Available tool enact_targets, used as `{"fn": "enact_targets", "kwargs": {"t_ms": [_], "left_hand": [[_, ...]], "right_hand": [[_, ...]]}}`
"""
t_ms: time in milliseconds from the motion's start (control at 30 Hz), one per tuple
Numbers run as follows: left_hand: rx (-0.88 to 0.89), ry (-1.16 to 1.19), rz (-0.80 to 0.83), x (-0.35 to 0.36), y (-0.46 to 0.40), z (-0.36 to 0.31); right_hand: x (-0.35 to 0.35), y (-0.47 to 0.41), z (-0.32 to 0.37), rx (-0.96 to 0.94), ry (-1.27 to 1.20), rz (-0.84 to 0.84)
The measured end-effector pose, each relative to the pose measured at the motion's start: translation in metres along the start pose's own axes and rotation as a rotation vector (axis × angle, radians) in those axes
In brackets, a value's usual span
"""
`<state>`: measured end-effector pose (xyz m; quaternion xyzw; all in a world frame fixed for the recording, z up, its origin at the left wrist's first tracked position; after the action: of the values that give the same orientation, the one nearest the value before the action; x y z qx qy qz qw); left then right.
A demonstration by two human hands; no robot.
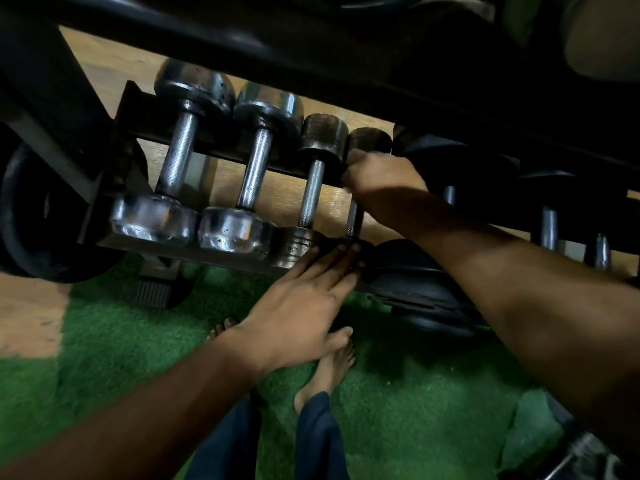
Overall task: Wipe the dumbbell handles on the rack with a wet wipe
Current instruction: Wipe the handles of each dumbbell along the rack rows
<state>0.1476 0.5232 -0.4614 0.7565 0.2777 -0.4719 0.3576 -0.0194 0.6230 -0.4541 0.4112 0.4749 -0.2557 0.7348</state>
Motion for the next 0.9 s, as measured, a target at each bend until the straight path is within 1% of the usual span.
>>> {"fn": "enact_targets", "kwargs": {"t_ms": [33,67,133,200,233,267,333,400,433,467,500,600,633,733,800,833,900], "left_hand": [[0.003,0.003,0.001,0.0,0.0,0.001],[0.006,0.006,0.002,0.0,0.0,0.001],[0.007,0.007,0.0,-0.001,0.0,0.002],[0.007,0.006,-0.002,-0.001,-0.001,0.002],[0.005,0.01,-0.001,-0.002,-0.002,0.002],[0.003,0.016,0.0,-0.001,-0.002,0.001],[0.003,0.025,0.002,-0.002,-0.001,0.002],[0.005,0.031,0.005,-0.002,0.0,0.002],[0.004,0.034,0.003,-0.003,0.0,0.002],[0.003,0.037,0.0,-0.003,0.0,0.002],[0.003,0.036,0.0,-0.004,0.0,0.001],[0.004,0.04,-0.006,-0.004,0.0,0.001],[0.001,0.041,-0.006,-0.004,0.0,0.001],[0.0,0.03,0.008,-0.002,0.0,0.001],[0.002,0.029,0.014,-0.002,0.0,0.001],[0.003,0.03,0.013,-0.002,0.0,0.001],[0.004,0.036,0.014,-0.002,0.0,0.0]], "right_hand": [[0.002,0.0,0.002,-0.036,0.031,-0.061],[0.004,0.003,0.006,-0.044,0.063,-0.086],[0.008,0.009,0.01,-0.045,0.061,-0.155],[0.013,0.012,0.007,0.043,0.042,-0.151],[0.013,0.012,0.003,0.084,0.004,-0.12],[0.013,0.013,0.0,0.087,-0.056,-0.095],[0.009,0.012,-0.006,0.07,-0.206,0.034],[0.004,0.012,-0.013,0.125,-0.417,0.261],[0.003,0.012,-0.016,0.151,-0.483,0.357],[0.002,0.013,-0.018,0.169,-0.516,0.41],[0.003,0.012,-0.022,0.198,-0.529,0.416],[0.011,0.013,-0.035,0.314,-0.49,0.292],[0.014,0.016,-0.034,0.312,-0.484,0.308],[0.016,0.021,-0.026,0.214,-0.533,0.434],[0.015,0.022,-0.026,0.231,-0.585,0.448],[0.015,0.021,-0.028,0.264,-0.607,0.41],[0.017,0.019,-0.036,0.354,-0.648,0.272]]}}
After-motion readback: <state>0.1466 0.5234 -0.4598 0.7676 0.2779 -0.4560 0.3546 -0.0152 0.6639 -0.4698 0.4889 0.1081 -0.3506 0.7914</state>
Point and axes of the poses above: each hand's wrist, its own y-axis away from the middle knuckle, its own x-axis out of the palm, z = x × y, the point moved 4 cm from there along -y, towards the middle knuckle, and after that the axes turned 13 degrees about -y, right-handed, at the moved point
